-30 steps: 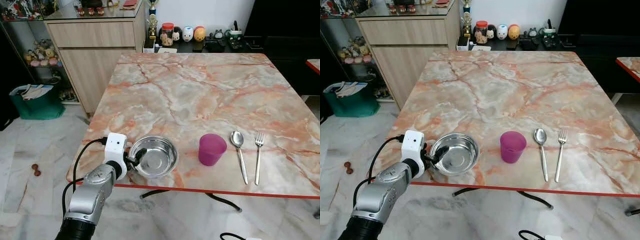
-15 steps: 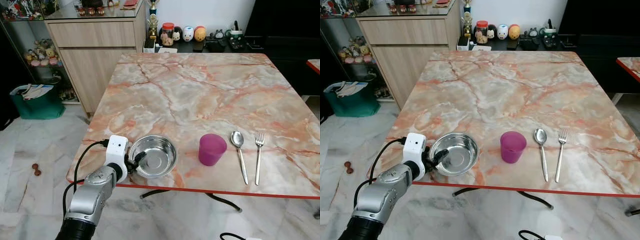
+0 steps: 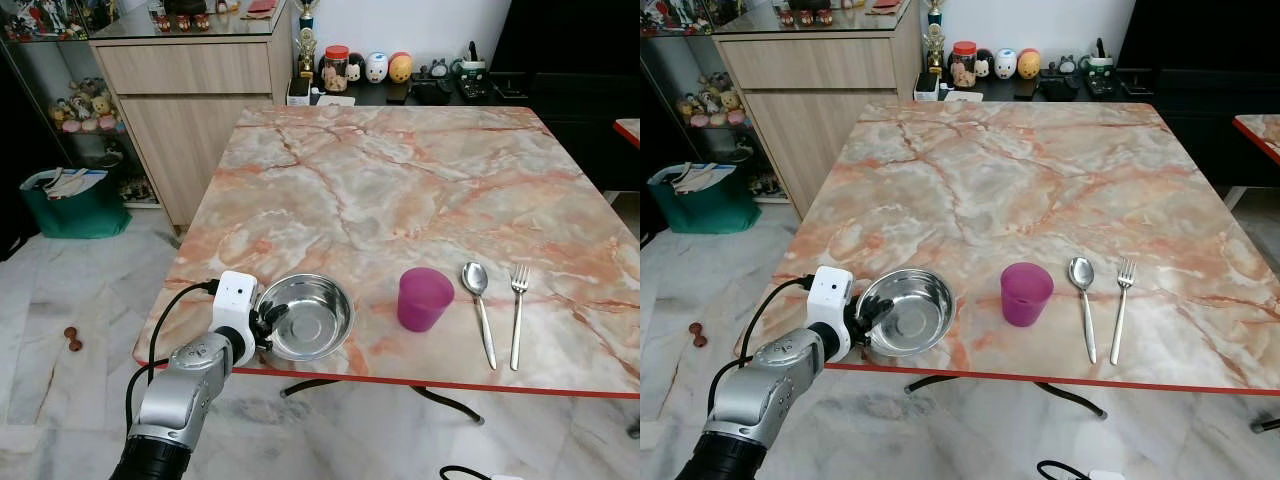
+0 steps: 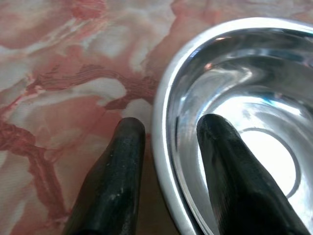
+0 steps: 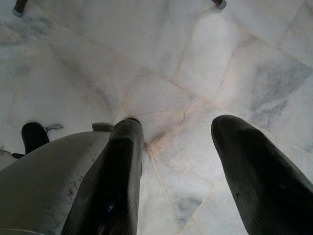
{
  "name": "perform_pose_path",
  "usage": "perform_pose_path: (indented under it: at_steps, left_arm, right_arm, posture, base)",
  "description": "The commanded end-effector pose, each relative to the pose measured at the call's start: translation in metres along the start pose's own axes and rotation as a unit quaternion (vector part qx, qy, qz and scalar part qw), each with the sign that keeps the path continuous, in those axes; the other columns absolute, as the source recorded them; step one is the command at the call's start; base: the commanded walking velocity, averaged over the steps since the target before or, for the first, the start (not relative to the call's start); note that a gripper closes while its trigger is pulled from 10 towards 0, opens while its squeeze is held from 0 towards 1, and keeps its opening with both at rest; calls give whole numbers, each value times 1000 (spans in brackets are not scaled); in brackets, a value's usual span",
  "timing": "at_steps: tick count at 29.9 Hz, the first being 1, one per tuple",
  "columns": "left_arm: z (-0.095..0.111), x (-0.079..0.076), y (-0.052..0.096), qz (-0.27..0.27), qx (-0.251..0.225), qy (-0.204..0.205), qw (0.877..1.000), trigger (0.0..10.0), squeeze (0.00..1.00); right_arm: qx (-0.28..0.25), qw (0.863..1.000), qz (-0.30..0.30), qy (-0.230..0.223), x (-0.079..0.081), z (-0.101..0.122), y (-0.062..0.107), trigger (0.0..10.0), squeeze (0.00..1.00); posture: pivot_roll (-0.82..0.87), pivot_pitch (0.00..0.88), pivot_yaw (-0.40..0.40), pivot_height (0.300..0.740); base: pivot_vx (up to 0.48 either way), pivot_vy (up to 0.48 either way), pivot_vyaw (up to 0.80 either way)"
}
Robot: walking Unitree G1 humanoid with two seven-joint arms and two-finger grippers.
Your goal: Setting the table
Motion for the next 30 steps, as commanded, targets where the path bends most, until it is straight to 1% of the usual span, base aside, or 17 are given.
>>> perform_pose_path:
  at_steps: [1, 14, 17, 19, 24, 28, 29, 30]
  left_arm:
    - [5, 0, 0, 2, -3, -12, 1000, 0, 0]
    - [5, -2, 3, -4, -8, -9, 1000, 0, 0]
    - [6, -1, 4, -1, -17, -1, 1000, 0, 0]
    - [7, 0, 6, 3, -25, 11, 1000, 0, 0]
    - [6, 1, 8, 5, -26, 15, 1000, 0, 0]
    - [9, 4, 11, 10, -46, 41, 998, 0, 0]
    - [10, 5, 11, 12, -54, 50, 997, 0, 0]
    - [13, 8, 12, 18, -68, 69, 995, 0, 0]
  right_arm:
    - [3, 1000, 2, 0, 1, -1, 0, 10000, 0]
    - [4, 1000, 2, 1, 1, -1, 0, 10000, 0]
    - [3, 1000, 2, 1, 1, -1, 0, 10000, 0]
    - [3, 1000, 3, 1, 1, -1, 0, 10000, 0]
    - [3, 1000, 3, 2, 0, -1, 0, 10000, 0]
    - [3, 1000, 3, 3, 0, -1, 0, 10000, 0]
    - [3, 1000, 3, 3, 0, -1, 0, 10000, 0]
    - [3, 1000, 2, 3, 0, -1, 0, 10000, 0]
  posture:
    - [-18, 0, 9, 732]
    - [-11, 0, 5, 732]
    - [-12, 0, 5, 732]
    - [-13, 0, 4, 732]
    - [-7, 0, 0, 732]
    - [-6, 0, -2, 732]
    - [-6, 0, -3, 732]
    - [-7, 0, -3, 732]
  base:
    - [0, 0, 0]
    - [0, 0, 0]
    - [0, 0, 0]
    - [0, 0, 0]
    - [0, 0, 0]
    - [0, 0, 0]
    - [0, 0, 0]
    - [0, 0, 0]
Point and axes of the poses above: a point about 5 cm out from each wrist's last joint towards the gripper, its own y axis pointing back from the gripper into the wrist, its own z axis along the axis of the wrist's last joint, x = y × z, the point moved 2 cm from there along -y, pointing out of the wrist towards the gripper, and after that the axes turned 15 degrees about y, right-handed, at the moved point
